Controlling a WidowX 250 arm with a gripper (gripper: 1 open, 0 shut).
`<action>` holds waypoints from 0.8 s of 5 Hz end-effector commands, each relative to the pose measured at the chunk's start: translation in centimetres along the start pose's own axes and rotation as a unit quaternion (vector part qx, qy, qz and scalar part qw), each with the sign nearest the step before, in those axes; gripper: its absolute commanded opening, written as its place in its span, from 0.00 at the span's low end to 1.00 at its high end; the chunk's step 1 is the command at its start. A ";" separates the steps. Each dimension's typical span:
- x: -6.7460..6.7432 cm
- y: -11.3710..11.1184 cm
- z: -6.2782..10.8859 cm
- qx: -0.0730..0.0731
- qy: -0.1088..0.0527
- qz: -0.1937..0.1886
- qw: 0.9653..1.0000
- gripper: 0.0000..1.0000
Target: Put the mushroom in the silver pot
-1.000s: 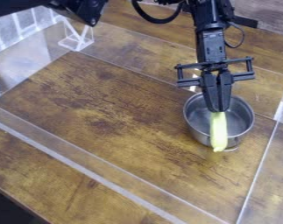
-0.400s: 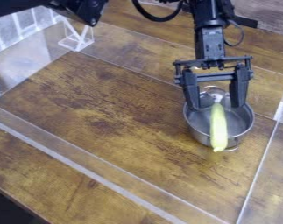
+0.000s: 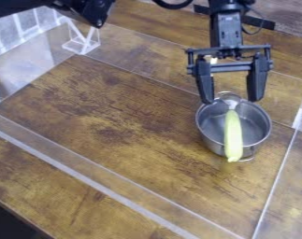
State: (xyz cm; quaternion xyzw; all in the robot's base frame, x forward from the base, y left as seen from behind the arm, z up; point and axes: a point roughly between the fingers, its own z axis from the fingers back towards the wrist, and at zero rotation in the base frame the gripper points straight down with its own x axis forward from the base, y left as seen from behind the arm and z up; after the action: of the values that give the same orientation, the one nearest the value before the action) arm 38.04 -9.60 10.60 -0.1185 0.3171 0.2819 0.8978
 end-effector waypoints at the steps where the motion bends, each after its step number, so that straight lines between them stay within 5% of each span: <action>1: -4.7 0.4 4.7 -0.035 -0.061 -0.038 0.997 1.00; 4: -6.0 1.5 6.5 -0.042 -0.076 -0.044 0.995 1.00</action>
State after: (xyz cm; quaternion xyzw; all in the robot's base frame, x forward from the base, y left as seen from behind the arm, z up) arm 37.41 -9.18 14.09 -0.1219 0.2950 0.2667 0.9094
